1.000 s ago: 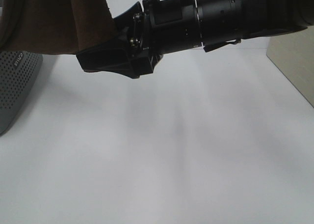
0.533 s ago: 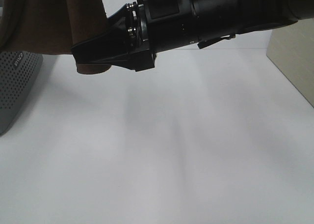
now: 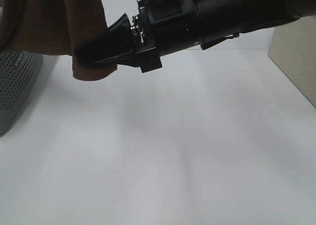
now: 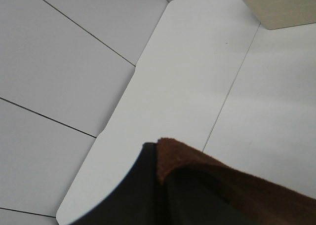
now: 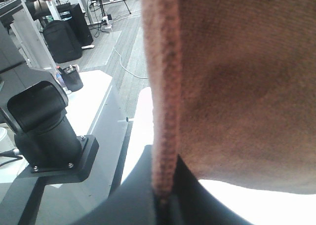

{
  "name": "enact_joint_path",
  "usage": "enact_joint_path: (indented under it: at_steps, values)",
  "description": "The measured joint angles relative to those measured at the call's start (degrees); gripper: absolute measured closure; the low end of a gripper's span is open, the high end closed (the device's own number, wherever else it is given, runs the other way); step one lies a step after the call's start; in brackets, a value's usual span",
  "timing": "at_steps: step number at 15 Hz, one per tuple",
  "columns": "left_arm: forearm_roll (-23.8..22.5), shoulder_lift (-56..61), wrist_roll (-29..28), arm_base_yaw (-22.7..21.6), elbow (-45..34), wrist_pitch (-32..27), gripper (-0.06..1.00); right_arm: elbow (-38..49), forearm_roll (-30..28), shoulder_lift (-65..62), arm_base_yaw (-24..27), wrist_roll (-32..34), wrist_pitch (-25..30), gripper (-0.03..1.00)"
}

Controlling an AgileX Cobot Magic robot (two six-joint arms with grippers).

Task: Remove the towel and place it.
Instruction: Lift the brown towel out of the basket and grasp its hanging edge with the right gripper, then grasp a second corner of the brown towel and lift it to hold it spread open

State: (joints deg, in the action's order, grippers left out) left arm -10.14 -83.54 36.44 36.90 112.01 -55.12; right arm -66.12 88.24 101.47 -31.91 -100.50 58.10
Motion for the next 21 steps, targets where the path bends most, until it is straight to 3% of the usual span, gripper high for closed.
enact_joint_path:
  at_steps: [3, 6, 9, 10, 11, 13, 17, 21]
  values:
    - [0.0, 0.0, 0.0, 0.0, 0.0, -0.1, 0.94, 0.0, -1.4, -0.5, 0.1, 9.4, -4.0, 0.96]
    - [0.0, -0.1, 0.0, 0.0, 0.0, -0.1, 0.94, -1.8, -9.7, -4.3, 1.4, 24.7, -9.7, 0.96]
    - [0.0, -1.5, 0.0, 0.0, 0.0, -0.1, 0.94, -9.1, -29.3, -9.7, 5.5, 49.3, -10.5, 0.96]
    - [-0.2, -3.3, 1.0, 0.0, 0.0, 0.9, 0.94, -16.3, -46.2, -10.9, 6.4, 64.8, -9.2, 0.96]
    - [-0.3, -4.2, 1.5, 0.0, 0.0, 1.6, 0.94, -20.1, -54.3, -10.9, 6.4, 69.8, -8.0, 0.96]
    - [-0.7, -5.7, 2.3, -0.8, 0.0, 4.5, 0.94, -27.4, -70.1, -10.9, 6.4, 75.5, -6.6, 0.96]
    - [-0.2, -8.4, 2.5, -5.6, 0.0, 12.5, 0.94, -37.0, -88.2, -10.6, 6.5, 81.0, -5.5, 0.96]
    - [0.5, -13.0, 2.5, -9.8, 0.0, 22.4, 0.94, -48.6, -96.1, -4.4, 6.6, 81.6, -6.6, 0.96]
